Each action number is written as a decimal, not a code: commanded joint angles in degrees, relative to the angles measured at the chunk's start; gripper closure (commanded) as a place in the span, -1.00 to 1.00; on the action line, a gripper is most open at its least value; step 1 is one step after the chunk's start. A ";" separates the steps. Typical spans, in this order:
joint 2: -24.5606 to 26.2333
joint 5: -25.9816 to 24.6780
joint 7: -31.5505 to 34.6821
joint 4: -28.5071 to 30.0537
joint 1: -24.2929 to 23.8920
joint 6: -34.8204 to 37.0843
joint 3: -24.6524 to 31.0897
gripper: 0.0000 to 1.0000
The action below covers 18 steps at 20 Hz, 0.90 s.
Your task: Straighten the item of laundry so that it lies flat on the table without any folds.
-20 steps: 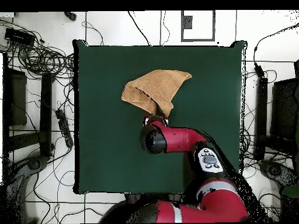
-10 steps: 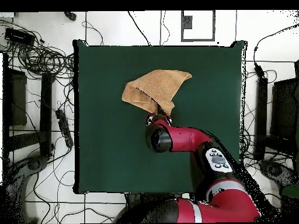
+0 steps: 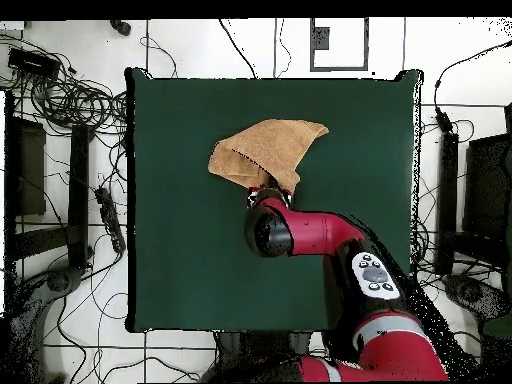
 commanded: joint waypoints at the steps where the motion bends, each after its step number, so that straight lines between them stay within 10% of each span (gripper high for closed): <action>1: -0.12 -0.43 4.01 -0.56 1.81 3.42 4.62 1.00; 18: -5.34 1.77 8.85 7.29 3.63 3.43 1.78 1.00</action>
